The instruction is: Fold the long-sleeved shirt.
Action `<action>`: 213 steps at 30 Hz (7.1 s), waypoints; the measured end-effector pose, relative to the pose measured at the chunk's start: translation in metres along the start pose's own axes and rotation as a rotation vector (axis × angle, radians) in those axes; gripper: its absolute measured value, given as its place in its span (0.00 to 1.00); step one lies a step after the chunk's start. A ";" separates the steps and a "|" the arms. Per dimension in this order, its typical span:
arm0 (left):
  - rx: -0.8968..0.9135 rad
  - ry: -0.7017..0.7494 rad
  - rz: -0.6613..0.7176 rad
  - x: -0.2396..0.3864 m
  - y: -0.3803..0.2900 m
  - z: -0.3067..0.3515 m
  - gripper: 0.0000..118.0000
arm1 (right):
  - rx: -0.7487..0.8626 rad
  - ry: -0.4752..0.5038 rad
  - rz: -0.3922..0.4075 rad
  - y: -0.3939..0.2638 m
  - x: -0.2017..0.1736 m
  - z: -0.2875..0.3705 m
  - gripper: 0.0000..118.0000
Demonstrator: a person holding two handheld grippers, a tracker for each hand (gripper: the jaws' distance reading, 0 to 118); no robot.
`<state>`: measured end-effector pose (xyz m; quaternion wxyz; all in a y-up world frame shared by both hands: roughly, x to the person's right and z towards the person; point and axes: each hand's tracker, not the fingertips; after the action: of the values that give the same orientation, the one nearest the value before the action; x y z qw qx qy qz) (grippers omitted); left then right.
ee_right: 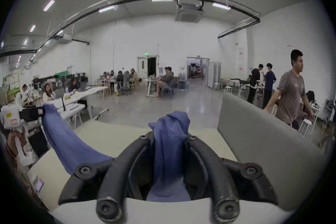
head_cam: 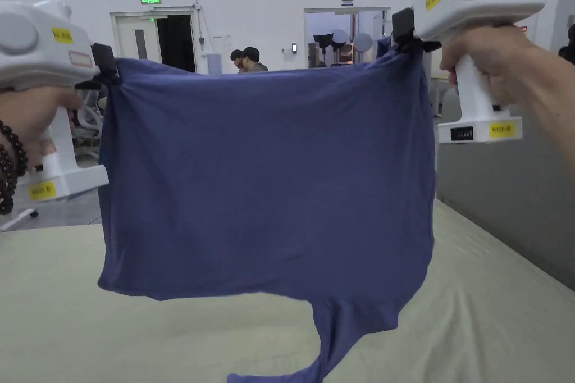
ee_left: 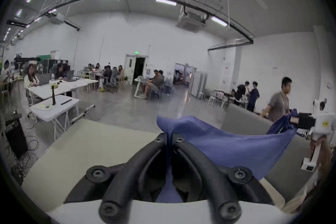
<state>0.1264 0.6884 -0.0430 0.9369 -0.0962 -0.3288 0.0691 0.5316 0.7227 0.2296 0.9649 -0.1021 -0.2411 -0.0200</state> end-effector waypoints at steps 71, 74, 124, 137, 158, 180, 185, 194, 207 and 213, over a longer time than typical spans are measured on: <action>-0.713 0.079 0.026 -0.066 -0.441 0.273 0.00 | -0.807 0.093 0.104 -0.494 -0.041 0.170 0.00; -0.724 0.054 0.035 -0.060 -0.439 0.256 0.00 | -0.791 0.093 0.122 -0.496 -0.050 0.164 0.00; -0.967 0.194 0.055 -0.107 -0.462 0.002 0.00 | -1.170 0.045 0.092 -0.523 -0.047 -0.203 0.44; -0.754 0.106 0.030 -0.082 -0.338 0.018 0.00 | -0.910 0.101 0.195 -0.340 -0.031 -0.131 0.00; -0.091 0.166 -0.007 -0.012 0.076 -0.022 0.00 | -0.046 -0.113 0.069 0.109 -0.024 -0.043 0.00; -0.416 0.190 0.056 -0.055 -0.124 -0.096 0.00 | -0.402 -0.038 0.014 -0.120 -0.017 -0.145 0.00; -0.414 0.163 0.019 -0.053 -0.122 -0.072 0.00 | -0.405 -0.036 0.049 -0.131 -0.012 -0.115 0.00; -0.412 0.041 -0.022 -0.054 -0.175 0.073 0.00 | -0.363 0.006 0.134 -0.188 0.002 0.037 0.00; -0.912 -0.021 -0.070 -0.066 -0.434 0.245 0.00 | -0.911 0.214 0.242 -0.489 -0.004 0.193 0.00; -1.095 -0.010 -0.138 -0.071 -0.507 0.277 0.00 | -1.091 0.248 0.274 -0.567 -0.008 0.209 0.00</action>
<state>-0.0698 0.2191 0.2406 0.7510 -0.5473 -0.3265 -0.1728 0.3787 0.2110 0.5126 0.7875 -0.6122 -0.0654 -0.0279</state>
